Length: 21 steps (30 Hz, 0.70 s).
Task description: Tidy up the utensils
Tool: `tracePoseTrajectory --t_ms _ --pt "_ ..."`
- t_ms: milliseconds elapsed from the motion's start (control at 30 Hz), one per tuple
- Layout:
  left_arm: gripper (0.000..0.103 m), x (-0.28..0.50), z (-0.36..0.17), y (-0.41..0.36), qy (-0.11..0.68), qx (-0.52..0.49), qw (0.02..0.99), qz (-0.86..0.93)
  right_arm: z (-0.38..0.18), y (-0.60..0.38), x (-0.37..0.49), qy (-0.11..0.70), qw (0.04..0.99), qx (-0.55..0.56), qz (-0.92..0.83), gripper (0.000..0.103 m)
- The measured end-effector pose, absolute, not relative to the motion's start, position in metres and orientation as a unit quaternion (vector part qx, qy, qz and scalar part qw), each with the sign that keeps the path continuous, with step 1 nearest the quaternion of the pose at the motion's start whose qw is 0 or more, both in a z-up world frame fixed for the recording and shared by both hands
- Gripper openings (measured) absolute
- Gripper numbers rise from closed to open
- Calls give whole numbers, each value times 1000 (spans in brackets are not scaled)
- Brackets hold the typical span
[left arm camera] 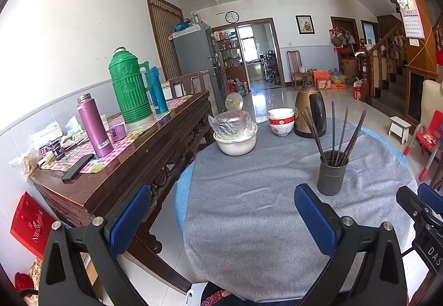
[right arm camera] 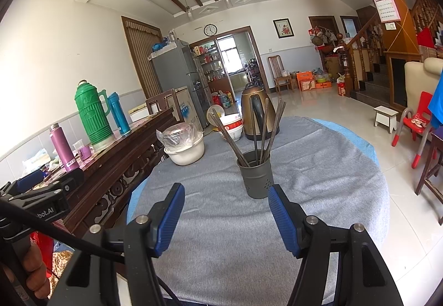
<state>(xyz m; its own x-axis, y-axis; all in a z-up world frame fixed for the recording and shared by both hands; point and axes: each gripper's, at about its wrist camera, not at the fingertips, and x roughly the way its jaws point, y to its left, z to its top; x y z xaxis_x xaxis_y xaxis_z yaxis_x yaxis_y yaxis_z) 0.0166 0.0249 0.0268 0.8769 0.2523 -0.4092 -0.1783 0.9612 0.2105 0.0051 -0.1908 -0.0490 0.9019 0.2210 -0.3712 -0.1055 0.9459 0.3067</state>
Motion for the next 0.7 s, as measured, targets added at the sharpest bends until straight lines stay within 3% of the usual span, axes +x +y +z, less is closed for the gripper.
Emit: tracePoseTrajectory --t_ms 700 --pt "103 41 15 22 234 66 964 107 -36 -205 14 194 972 109 72 67"
